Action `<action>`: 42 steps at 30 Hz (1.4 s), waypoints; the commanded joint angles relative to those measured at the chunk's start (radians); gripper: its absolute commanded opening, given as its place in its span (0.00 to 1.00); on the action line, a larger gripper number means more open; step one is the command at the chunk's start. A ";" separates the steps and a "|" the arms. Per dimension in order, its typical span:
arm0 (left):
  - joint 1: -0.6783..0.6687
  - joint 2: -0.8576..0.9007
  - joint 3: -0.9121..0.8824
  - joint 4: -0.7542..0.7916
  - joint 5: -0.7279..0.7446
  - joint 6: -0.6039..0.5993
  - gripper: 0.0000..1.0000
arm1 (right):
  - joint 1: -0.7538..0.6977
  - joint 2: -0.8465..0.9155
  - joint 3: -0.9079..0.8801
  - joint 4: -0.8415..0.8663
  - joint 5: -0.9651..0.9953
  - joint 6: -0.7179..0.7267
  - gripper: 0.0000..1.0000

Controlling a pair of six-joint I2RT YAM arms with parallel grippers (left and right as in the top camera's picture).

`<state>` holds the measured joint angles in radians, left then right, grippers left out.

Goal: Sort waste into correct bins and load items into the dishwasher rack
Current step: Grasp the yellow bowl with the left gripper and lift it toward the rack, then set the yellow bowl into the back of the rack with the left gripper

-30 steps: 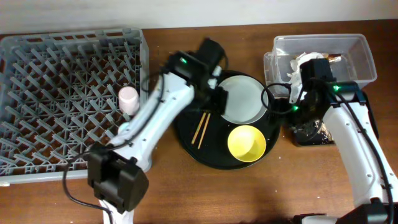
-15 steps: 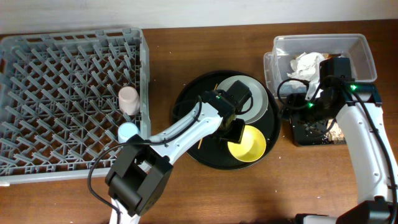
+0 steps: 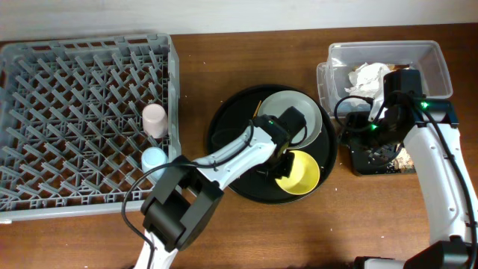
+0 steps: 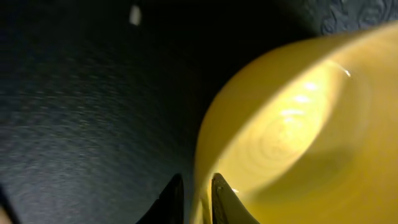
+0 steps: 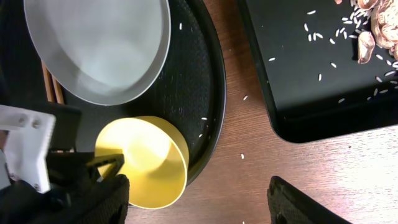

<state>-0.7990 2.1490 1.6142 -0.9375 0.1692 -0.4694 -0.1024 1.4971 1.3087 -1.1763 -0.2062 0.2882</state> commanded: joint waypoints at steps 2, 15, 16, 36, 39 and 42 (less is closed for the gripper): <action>0.018 -0.001 0.026 -0.002 0.019 -0.009 0.08 | -0.003 -0.002 -0.002 -0.001 0.016 -0.004 0.73; 0.152 -0.137 0.571 -0.493 -0.776 0.029 0.01 | -0.003 -0.002 -0.002 0.013 0.017 -0.007 0.73; 0.168 -0.140 0.571 -0.494 -0.957 0.028 0.01 | -0.003 -0.002 -0.002 0.023 0.017 -0.012 0.73; 0.530 0.193 0.524 -0.175 -1.677 -0.144 0.01 | -0.003 0.035 -0.051 0.082 0.027 -0.023 0.77; 0.560 0.209 0.524 -0.145 -1.648 -0.144 0.01 | -0.003 0.037 -0.061 0.101 0.027 -0.022 0.78; 0.571 0.217 0.524 -0.058 -1.605 -0.144 0.01 | -0.003 0.037 -0.061 0.114 0.027 -0.022 0.98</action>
<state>-0.2356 2.3493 2.1387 -1.0386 -1.4460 -0.6033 -0.1024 1.5280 1.2533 -1.0657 -0.1944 0.2699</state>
